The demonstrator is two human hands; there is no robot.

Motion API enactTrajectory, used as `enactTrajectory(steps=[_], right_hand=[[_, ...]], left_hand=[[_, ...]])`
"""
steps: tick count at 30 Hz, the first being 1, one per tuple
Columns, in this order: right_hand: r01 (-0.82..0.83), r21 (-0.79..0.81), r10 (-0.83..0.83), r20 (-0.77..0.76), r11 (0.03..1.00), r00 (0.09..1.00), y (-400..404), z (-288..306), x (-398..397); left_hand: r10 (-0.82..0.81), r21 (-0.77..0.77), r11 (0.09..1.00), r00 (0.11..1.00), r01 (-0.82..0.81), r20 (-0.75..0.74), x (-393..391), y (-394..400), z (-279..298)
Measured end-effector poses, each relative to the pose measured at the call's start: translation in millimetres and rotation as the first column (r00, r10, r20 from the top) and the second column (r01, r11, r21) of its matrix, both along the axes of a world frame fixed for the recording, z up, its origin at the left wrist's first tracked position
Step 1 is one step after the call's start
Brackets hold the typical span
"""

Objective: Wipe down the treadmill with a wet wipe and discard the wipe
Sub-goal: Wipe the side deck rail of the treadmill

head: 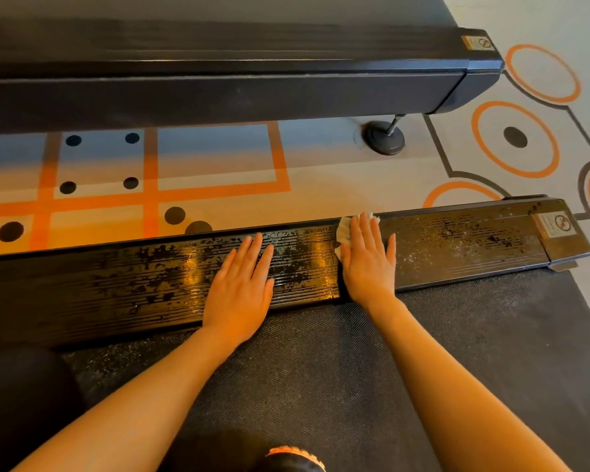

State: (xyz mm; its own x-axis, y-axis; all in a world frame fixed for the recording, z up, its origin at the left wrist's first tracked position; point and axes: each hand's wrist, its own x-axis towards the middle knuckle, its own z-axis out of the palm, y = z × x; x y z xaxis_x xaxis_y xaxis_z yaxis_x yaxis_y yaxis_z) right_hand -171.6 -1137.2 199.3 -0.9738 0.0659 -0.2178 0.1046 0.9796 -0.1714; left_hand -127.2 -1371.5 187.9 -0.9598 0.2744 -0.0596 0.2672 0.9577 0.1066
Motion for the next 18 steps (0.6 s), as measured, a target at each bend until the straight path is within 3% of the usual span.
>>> enactTrajectory(steps=[6,10,14,18], right_hand=[[0.043,-0.087,-0.051,-0.087,0.995,0.995,-5,-6,57],[0.029,-0.042,-0.032,-0.071,0.999,0.997,-1,-10,77],[-0.08,-0.016,0.08,-0.025,0.997,0.997,-1,-2,50],[-0.291,-0.016,0.291,0.028,0.957,0.956,-26,8,11]], left_hand=[[-0.005,0.014,1.0,1.0,0.005,0.0,0,0,-1],[-0.003,0.022,1.0,1.0,0.003,0.012,0,0,0],[-0.002,0.04,0.999,1.0,0.001,0.016,0,0,-1],[0.002,0.037,0.999,1.0,-0.003,0.026,0,0,-1]])
